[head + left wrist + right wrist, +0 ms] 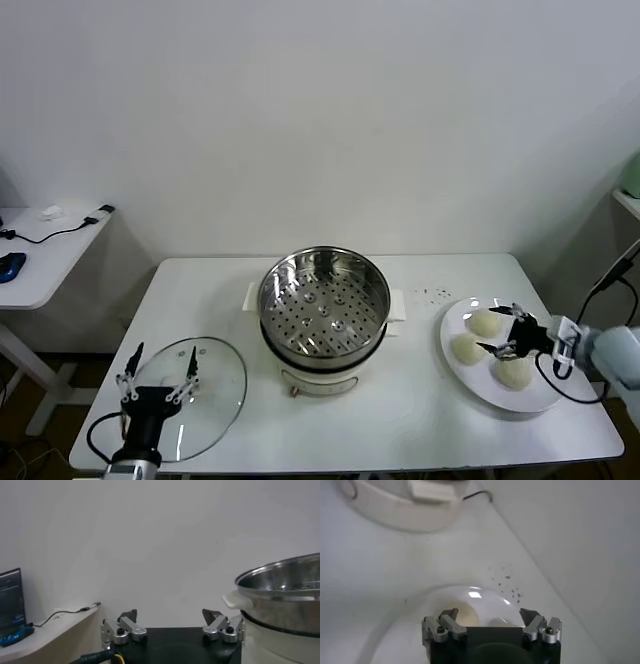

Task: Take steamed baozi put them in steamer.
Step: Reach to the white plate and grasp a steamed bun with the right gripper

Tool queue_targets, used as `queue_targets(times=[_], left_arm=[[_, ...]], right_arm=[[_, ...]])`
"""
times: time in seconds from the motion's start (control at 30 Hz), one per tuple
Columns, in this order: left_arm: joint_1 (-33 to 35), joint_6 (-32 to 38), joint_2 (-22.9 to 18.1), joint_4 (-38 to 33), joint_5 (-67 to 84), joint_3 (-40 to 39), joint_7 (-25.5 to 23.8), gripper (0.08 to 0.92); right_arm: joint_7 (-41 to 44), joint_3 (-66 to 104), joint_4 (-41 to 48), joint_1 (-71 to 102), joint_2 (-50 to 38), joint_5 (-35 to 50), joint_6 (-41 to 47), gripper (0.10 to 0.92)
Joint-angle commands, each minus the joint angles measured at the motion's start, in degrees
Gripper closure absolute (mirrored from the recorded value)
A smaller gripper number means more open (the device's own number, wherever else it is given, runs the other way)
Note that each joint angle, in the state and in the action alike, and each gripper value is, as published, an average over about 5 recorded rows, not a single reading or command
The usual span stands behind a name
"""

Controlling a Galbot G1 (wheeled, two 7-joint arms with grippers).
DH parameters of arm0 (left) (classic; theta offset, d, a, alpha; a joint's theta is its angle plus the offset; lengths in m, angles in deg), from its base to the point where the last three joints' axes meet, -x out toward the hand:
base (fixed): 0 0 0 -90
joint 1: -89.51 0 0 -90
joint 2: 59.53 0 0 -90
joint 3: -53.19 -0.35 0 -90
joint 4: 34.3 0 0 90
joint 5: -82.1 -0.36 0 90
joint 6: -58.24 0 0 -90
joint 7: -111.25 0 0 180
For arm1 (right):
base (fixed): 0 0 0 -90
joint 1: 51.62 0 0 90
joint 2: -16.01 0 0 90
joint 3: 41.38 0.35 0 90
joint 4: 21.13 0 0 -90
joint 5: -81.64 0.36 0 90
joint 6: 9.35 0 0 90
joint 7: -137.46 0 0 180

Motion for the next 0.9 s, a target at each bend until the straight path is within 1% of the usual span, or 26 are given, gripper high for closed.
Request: queue_targets(times=[0.03,0.2,0.3,0.5,0.67,0.9], left_arm=[[0.24,0.16,0.35,0.36,0.30,0.24,0.42,0.177],[-0.12,-0.10,0.54,0.72,0.33,0.46,0.43,0.177],[-0.37,-0.30,0.65,1.04,0.25,0.52,0.41,0.177],[-0.94,-0.64,0.68,1.55,-0.05,0.60,0.34,0.177],[-0.99,-0.66,0.79,2.08,-0.21,0.64,0.30,0.177],[-1.25,-0.56,0.78,2.95,-0.54,0.54,0.27,0.177]], right_arm=[[16.71,-53.13,23.48,-51.92,-2.61,-8.55,-5.65,0.203],[17.47,-61.11,30.81,-56.92,4.36,-9.26,-8.01,0.203],[17.80,-61.66,34.23,-56.81,8.13,-9.92,-9.45,0.203],[17.16,-60.36,38.88,-54.54,14.04,-11.14,-9.65,0.203],[16.38,-57.74,41.60,-52.18,16.85,-12.16,-9.95,0.203],[16.34,-55.70,43.42,-49.71,18.58,-12.65,-9.87,0.203]])
